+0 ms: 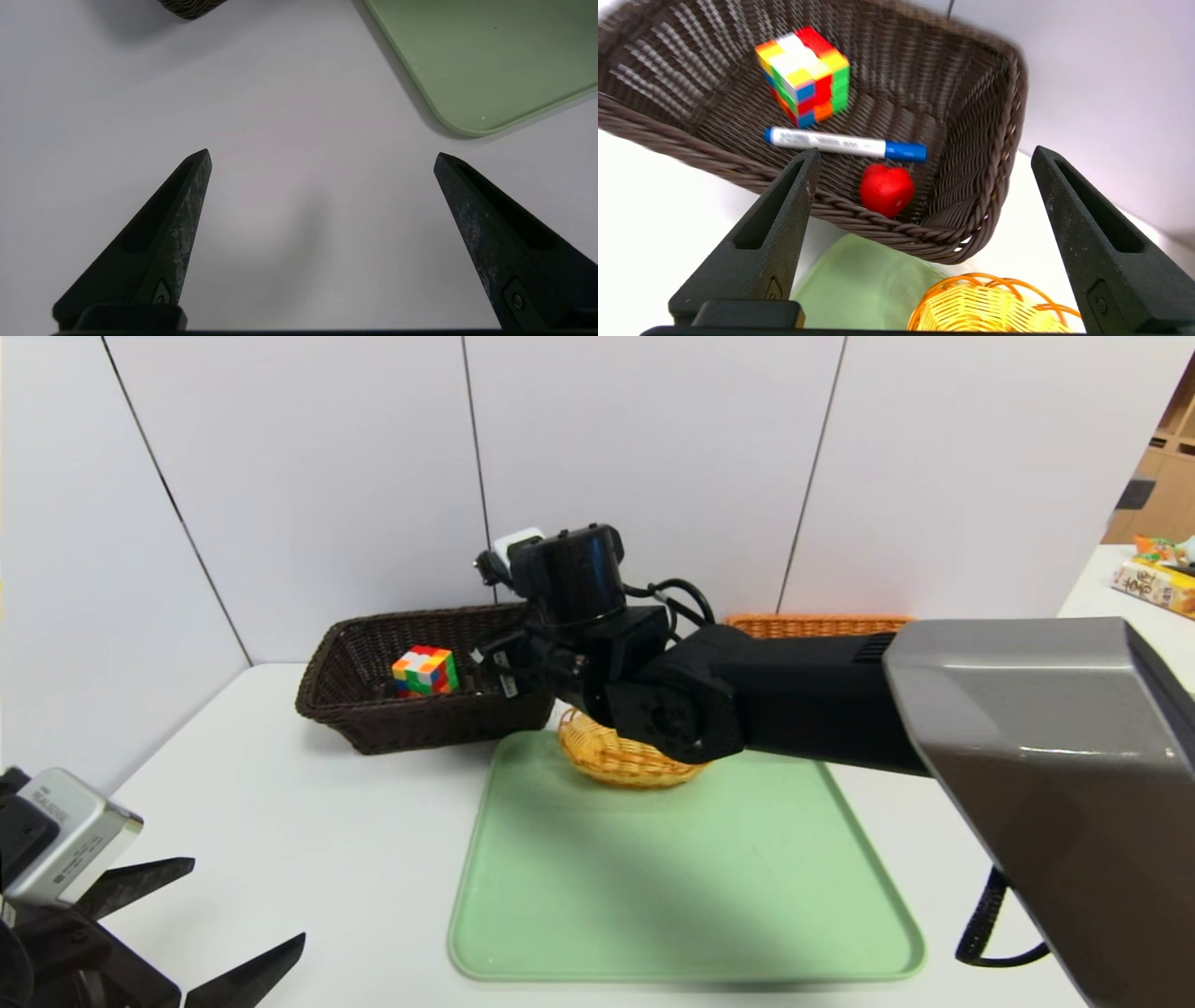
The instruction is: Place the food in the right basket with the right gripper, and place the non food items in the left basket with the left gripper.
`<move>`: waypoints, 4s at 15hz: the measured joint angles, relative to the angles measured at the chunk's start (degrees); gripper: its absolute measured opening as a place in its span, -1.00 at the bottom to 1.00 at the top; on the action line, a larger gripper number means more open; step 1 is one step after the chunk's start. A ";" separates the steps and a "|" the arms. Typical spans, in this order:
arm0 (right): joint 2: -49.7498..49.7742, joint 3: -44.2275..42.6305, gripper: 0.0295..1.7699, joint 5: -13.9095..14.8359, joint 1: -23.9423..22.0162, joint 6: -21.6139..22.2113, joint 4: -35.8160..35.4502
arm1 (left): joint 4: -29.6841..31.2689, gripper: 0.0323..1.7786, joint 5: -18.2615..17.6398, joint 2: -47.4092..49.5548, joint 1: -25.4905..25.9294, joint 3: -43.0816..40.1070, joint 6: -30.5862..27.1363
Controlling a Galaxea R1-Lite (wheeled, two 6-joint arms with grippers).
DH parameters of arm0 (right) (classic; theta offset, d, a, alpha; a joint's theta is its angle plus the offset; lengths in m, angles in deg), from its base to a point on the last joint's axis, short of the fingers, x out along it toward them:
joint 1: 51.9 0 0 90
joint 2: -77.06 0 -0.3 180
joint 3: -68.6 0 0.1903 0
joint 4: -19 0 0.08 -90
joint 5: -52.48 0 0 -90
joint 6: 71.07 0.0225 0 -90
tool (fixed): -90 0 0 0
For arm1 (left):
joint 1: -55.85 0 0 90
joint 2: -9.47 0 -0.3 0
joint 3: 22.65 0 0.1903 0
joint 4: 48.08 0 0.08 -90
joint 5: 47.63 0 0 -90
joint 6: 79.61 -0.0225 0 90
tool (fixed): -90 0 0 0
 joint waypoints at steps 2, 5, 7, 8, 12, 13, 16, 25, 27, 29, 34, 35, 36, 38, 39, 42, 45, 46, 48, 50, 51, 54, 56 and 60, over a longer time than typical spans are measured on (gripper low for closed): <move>3.80 0.69 0.80 0.55 1.01 -0.96 2.10 | 0.02 0.90 -0.06 0.20 0.00 -0.02 0.00; 11.28 4.74 0.84 1.02 2.52 -2.00 5.78 | 0.04 0.90 -0.06 0.41 0.00 -0.24 0.02; 17.21 10.03 0.86 1.68 3.25 -1.62 9.69 | 0.04 0.90 -0.11 0.52 0.00 -0.28 0.07; 20.37 13.64 0.87 1.96 3.52 -1.29 11.46 | 0.04 0.90 -0.09 0.63 0.00 -0.30 -0.01; 32.06 28.09 0.89 2.38 3.83 -0.32 16.58 | -0.02 0.90 -0.06 0.94 0.00 -0.39 0.10; 34.71 31.45 0.90 2.60 3.69 0.54 18.24 | -0.02 0.90 -0.06 1.02 0.02 -0.49 0.12; 41.68 41.30 0.91 3.69 3.33 3.40 21.74 | -0.02 0.90 -0.06 1.49 0.09 -0.60 0.10; 54.28 62.57 0.91 3.97 -3.04 7.39 23.14 | -0.05 0.90 -0.01 2.08 0.33 -0.99 0.15; 55.69 64.94 0.91 4.02 -4.17 9.58 23.11 | -0.02 0.90 0.00 2.12 0.52 -0.96 0.17; 57.00 66.90 0.91 4.08 -5.13 11.87 23.14 | 0.04 0.90 0.11 2.15 0.63 -0.90 0.10; 60.10 69.60 0.91 4.35 -9.83 12.45 23.11 | 0.06 0.90 0.10 2.15 0.89 -0.80 0.10; 60.59 70.13 0.91 4.96 -10.53 12.48 23.03 | 0.06 0.90 0.07 2.15 1.38 -0.79 0.00; 61.01 70.68 0.91 5.24 -10.90 12.51 22.89 | 0.06 0.90 0.11 2.15 1.82 -0.72 -0.06; 61.92 71.17 0.91 5.30 -11.64 12.51 22.97 | 0.06 0.90 0.02 2.21 2.97 -0.66 -0.09; 62.27 71.28 0.91 5.30 -12.17 12.51 22.98 | 0.06 0.90 0.00 2.29 3.67 -0.66 -0.04; 63.35 72.08 0.91 5.30 -13.04 12.53 22.94 | 0.06 0.90 0.02 2.73 6.07 -0.79 -0.01; 64.39 73.02 0.91 5.29 -14.07 12.45 22.76 | 0.02 0.90 0.00 3.34 8.94 -0.90 -0.09; 64.70 73.22 0.91 5.27 -14.56 12.45 22.75 | -0.05 0.90 0.02 3.58 9.74 -1.02 -0.09; 65.24 73.41 0.91 5.27 -15.32 12.45 22.70 | -0.02 0.90 0.00 4.19 11.36 -1.27 -0.09; 65.85 73.61 0.91 5.27 -16.04 12.42 22.72 | 0.02 0.90 0.02 4.77 12.90 -1.33 0.00; 66.29 73.87 0.91 5.29 -16.48 12.35 22.72 | 0.02 0.90 0.00 5.03 13.84 -1.44 0.05; 68.10 74.79 0.91 5.24 -18.42 12.23 22.78 | 0.02 0.90 -0.04 6.42 16.96 -2.26 0.02; 69.44 75.62 0.91 5.22 -20.19 12.18 22.50 | -0.05 0.90 -0.06 7.83 19.10 -3.11 -0.09; 72.41 77.19 0.92 5.18 -23.84 12.13 22.42 | -0.02 0.90 -0.17 10.84 22.69 -4.35 -0.11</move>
